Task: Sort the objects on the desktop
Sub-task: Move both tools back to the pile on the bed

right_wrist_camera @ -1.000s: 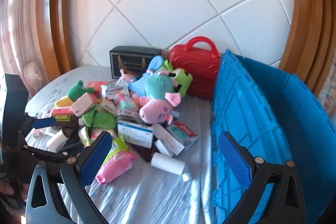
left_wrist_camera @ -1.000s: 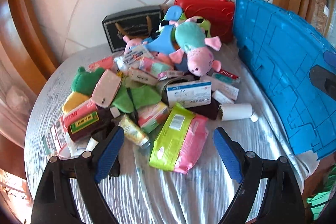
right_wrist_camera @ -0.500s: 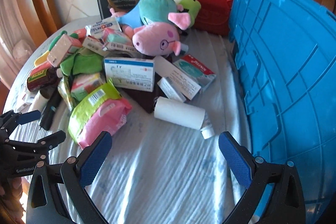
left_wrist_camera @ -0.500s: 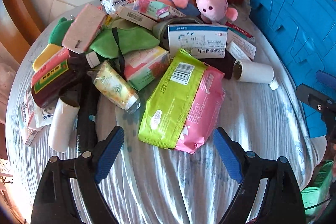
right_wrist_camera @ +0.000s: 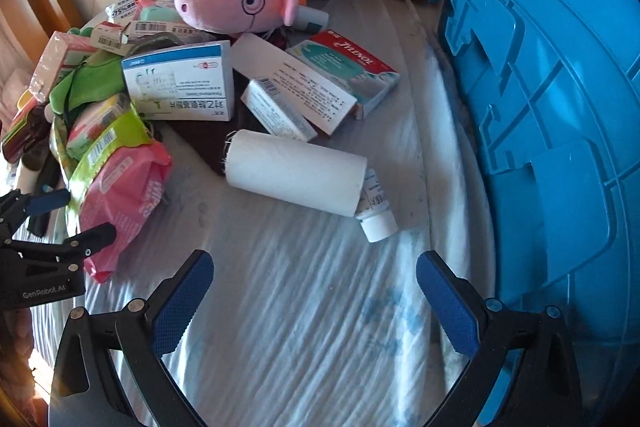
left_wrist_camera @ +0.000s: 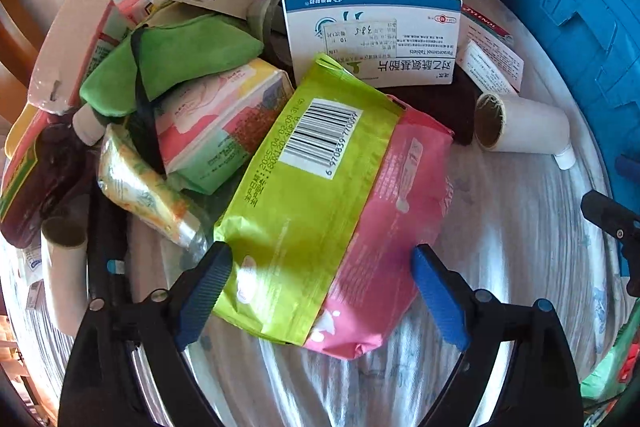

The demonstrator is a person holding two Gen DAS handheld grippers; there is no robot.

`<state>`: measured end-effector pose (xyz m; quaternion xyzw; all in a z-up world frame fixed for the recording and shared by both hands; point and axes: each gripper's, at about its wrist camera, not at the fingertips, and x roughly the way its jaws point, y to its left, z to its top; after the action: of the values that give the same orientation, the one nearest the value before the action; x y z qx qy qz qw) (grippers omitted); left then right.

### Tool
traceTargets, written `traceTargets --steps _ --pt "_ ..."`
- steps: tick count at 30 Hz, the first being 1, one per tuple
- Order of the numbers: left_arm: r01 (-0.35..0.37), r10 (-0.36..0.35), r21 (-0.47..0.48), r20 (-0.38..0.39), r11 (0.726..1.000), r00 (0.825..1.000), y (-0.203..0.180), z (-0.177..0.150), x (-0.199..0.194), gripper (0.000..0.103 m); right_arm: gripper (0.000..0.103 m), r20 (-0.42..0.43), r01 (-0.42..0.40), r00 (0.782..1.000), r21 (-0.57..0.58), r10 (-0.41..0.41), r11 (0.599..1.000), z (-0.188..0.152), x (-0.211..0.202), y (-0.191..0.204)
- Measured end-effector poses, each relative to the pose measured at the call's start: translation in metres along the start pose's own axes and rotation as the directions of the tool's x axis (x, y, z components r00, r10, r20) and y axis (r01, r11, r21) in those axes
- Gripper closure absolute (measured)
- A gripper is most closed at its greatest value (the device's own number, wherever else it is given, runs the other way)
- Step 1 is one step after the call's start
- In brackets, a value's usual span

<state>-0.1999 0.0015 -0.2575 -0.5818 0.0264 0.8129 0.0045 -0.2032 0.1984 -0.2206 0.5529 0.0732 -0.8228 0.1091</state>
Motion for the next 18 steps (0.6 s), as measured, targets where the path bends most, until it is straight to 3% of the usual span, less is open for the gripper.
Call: traceTargets --steps 2,6,13,18 --pt "-0.019 0.019 0.009 0.001 1.0 1.0 -0.003 0.006 0.009 0.0 0.0 -0.011 -0.004 1.0 0.009 0.004 1.0 -0.001 0.008 -0.005" --pt "-0.062 0.061 0.039 0.018 0.997 0.998 -0.011 0.011 0.019 0.0 0.0 -0.004 -0.001 1.0 -0.012 0.001 1.0 0.006 0.019 -0.004" --pt "-0.052 0.052 0.028 0.006 0.998 0.999 -0.007 0.009 0.019 0.0 0.0 0.036 -0.01 0.999 -0.093 0.014 0.996 0.039 0.039 0.006" --pt "-0.025 0.025 -0.047 0.004 0.999 1.0 0.007 0.0 0.009 0.014 0.0 0.011 -0.06 0.998 -0.115 0.061 0.992 0.045 0.054 0.016"
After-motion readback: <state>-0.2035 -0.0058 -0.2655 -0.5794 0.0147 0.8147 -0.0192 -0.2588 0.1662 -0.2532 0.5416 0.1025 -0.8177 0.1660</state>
